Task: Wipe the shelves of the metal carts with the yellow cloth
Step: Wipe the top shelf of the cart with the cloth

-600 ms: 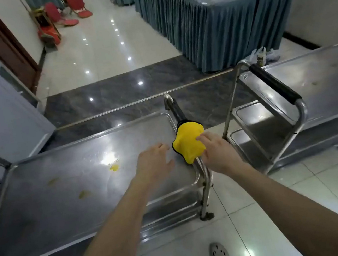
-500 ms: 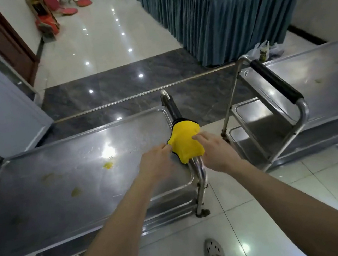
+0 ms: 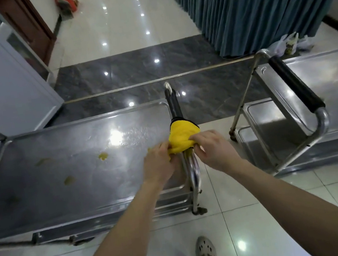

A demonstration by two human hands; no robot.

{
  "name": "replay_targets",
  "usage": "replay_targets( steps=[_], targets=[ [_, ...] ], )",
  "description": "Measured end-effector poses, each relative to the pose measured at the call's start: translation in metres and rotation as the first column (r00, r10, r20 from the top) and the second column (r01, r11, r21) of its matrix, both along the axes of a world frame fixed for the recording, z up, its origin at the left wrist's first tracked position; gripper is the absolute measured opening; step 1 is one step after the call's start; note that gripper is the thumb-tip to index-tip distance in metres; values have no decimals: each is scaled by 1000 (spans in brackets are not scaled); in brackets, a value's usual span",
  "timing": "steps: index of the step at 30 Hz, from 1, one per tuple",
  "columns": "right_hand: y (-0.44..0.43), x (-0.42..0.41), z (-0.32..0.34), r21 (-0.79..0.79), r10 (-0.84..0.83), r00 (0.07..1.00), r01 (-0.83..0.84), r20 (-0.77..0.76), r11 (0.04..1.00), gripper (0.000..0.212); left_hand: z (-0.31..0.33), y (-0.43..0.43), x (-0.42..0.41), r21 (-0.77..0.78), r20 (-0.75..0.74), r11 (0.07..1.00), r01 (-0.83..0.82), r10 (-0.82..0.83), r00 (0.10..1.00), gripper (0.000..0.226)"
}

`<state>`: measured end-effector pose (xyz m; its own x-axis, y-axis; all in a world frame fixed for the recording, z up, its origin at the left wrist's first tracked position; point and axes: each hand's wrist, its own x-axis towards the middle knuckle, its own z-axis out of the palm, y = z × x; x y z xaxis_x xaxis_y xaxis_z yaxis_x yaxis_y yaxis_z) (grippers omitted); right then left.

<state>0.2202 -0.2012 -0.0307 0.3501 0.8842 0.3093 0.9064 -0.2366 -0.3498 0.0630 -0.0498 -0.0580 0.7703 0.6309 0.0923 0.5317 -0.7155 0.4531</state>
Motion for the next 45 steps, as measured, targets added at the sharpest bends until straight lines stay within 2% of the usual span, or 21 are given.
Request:
replay_targets(
  steps=[4,8,12,15,17,19,21,25,27,29,30,31,32,34,35,37,38,39,41,43,45],
  targets=[
    [42,0,32,122,25,997,-15,-79,992,18,46,47,-14,35,212,995,-99,89,973,14],
    [87,0,56,188,26,970,20,-241,982,26,84,101,-31,83,218,993,-90,70,973,17],
    [121,5,52,100,49,926,-12,-375,995,29,90,149,-50,82,88,993,-87,80,993,22],
    [144,11,37,-72,-2,904,-32,-427,997,24,82,184,-55,68,-129,994,-90,98,987,31],
    [162,13,29,-207,-23,898,-77,-440,975,23,73,208,-50,-4,-200,998,-66,64,978,24],
    [183,17,25,-313,-64,902,-81,-426,946,23,65,228,-40,-85,-215,996,-37,18,976,14],
    [205,24,25,-342,-126,907,-21,-402,940,25,61,247,-26,-116,-179,993,-26,5,984,15],
    [233,37,27,-191,-244,897,183,-370,964,34,59,269,-1,-107,-72,992,-66,58,996,24],
    [231,35,19,-183,-242,919,192,-311,964,36,48,265,0,-91,-90,994,-60,52,995,24],
    [220,30,7,-389,-153,959,51,-237,920,38,27,257,-8,-136,-164,990,-32,10,986,24],
    [213,26,2,-525,-88,975,-34,-206,851,37,16,253,-14,-197,-234,980,-2,-45,971,24],
    [207,22,-3,-606,-31,981,-92,-189,790,34,3,249,-20,-273,-310,962,33,-120,943,24],
    [201,20,-7,-611,-2,984,-108,-176,785,30,-9,245,-25,-339,-365,938,66,-196,910,27],
    [190,18,-11,-418,-28,988,-38,-151,908,26,-27,233,-30,-385,-383,919,83,-241,892,33],
    [186,19,-13,-256,-56,991,23,-124,967,24,-33,228,-30,-355,-368,932,74,-212,905,37],
    [184,23,-13,-2,-127,990,127,-53,992,31,-46,217,-23,-212,-350,974,74,-147,925,49],
    [184,25,-13,20,-184,982,185,-42,983,42,-53,211,-17,-128,-357,988,83,-124,926,57],
    [185,26,-15,-34,-249,967,248,-55,968,56,-60,205,-11,-65,-372,994,87,-105,922,65],
    [189,26,-23,-222,-359,929,332,-93,917,77,-75,196,3,-34,-407,995,90,-96,908,75],
    [190,24,-34,-329,-384,920,340,-77,881,82,-94,188,16,-66,-453,993,93,-113,884,80],
    [189,25,-40,-309,-369,927,335,-60,890,80,-114,182,27,-78,-505,993,90,-117,855,84]
  ],
)
